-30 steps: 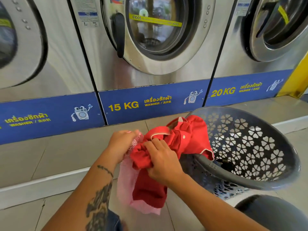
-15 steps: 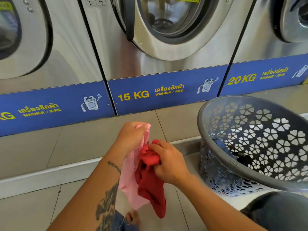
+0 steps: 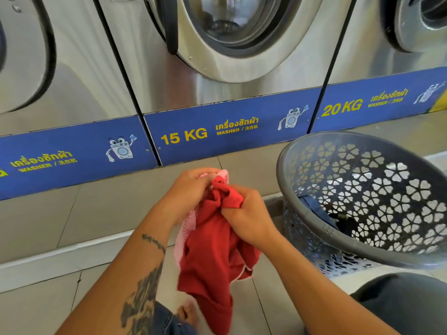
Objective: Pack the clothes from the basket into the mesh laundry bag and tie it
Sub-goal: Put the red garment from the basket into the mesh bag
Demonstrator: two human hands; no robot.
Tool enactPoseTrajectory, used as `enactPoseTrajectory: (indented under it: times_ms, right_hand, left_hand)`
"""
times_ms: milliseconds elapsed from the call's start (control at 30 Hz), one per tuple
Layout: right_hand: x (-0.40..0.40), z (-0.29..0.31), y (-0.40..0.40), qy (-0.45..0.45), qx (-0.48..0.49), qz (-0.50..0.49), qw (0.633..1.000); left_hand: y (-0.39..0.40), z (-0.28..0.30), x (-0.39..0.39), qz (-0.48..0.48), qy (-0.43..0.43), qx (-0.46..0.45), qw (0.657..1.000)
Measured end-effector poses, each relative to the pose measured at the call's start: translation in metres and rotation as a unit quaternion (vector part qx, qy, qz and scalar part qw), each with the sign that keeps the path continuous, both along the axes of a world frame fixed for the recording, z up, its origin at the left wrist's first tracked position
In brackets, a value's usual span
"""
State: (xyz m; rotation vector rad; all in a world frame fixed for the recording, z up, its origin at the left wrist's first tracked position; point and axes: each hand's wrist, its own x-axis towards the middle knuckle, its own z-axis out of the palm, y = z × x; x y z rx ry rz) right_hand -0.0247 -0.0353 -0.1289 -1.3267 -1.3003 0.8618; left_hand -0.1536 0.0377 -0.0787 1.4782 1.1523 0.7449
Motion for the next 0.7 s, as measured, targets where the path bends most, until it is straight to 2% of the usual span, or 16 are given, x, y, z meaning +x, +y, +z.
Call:
enactPoseTrajectory:
  times_ms: [133,300,400,500,600,667,700]
  right_hand:
    - [-0.007,-0.019,0.005,-0.088,0.002,-0.015,0.996]
    - [-0.015,-0.023,0.027,-0.242,-0.136,-0.028,0.960]
    - [-0.006,-0.020,0.042,-0.286,-0.183,-0.044,0.940]
    - [0.000,-0.015,0.052,-0.295,-0.217,-0.069,0.928]
    - [0.003,-0.016,0.059,-0.254,-0.241,-0.101,0.931]
    - [0.002,-0.022,0.063,-0.212,-0.256,-0.104,0.937]
    - [0.002,-0.026,0.065,-0.219,-0.257,-0.107,0.935]
  left_hand:
    - [-0.009,0.000,-0.001,-0.001,0.006,-0.008,1.000]
    - [-0.023,0.003,0.002,-0.021,-0.015,-0.043,0.999]
    - [-0.028,0.000,0.001,-0.030,0.008,-0.042,0.999]
    - [-0.029,-0.003,0.002,0.000,0.015,-0.044,0.999]
    - [-0.035,0.002,0.014,0.010,-0.064,-0.111,0.992]
    - [-0.039,0.009,0.021,-0.003,-0.160,-0.179,0.971]
    - [-0.038,0.012,0.021,0.003,-0.198,-0.201,0.959]
